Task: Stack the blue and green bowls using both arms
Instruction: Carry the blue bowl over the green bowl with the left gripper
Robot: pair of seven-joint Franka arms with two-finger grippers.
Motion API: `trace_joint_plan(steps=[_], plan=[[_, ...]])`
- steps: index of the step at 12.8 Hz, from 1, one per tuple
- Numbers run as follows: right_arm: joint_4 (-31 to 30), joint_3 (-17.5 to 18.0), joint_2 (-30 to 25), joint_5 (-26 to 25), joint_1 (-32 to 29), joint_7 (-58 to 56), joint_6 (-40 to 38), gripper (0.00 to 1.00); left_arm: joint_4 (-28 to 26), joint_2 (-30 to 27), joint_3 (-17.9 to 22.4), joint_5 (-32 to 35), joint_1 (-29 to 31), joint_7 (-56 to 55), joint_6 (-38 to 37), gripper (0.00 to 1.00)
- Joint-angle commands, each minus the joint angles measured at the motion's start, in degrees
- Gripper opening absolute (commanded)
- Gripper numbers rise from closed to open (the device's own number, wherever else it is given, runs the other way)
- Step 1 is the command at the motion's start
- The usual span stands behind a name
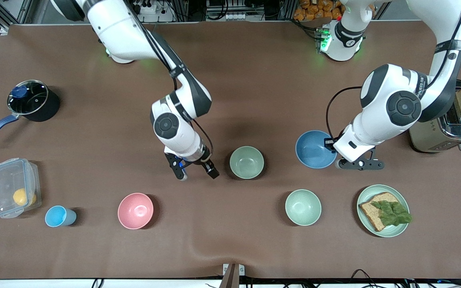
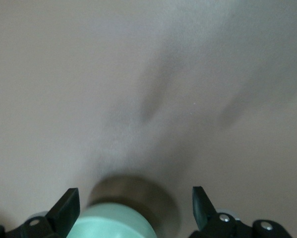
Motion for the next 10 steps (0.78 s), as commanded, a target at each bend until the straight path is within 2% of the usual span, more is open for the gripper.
trace_joint_plan(steps=[1, 6, 10], plan=[[4.7, 0.7, 3.9, 0.8, -0.9, 4.7, -0.2, 1.00, 1.4, 1.0, -0.1, -0.8, -1.1, -1.6, -0.4, 0.00], [4.9, 0.7, 7.8, 1.0, -0.5, 13.5, 7.4, 1.00, 4.1, 5.6, -0.1, -0.7, -6.4, -10.8, 2.7, 0.00], [5.7, 0.7, 8.6, 1.0, 0.1, 15.0, 8.2, 1.00, 8.8, 11.5, -0.1, -0.7, -12.0, -19.9, 3.3, 0.00]])
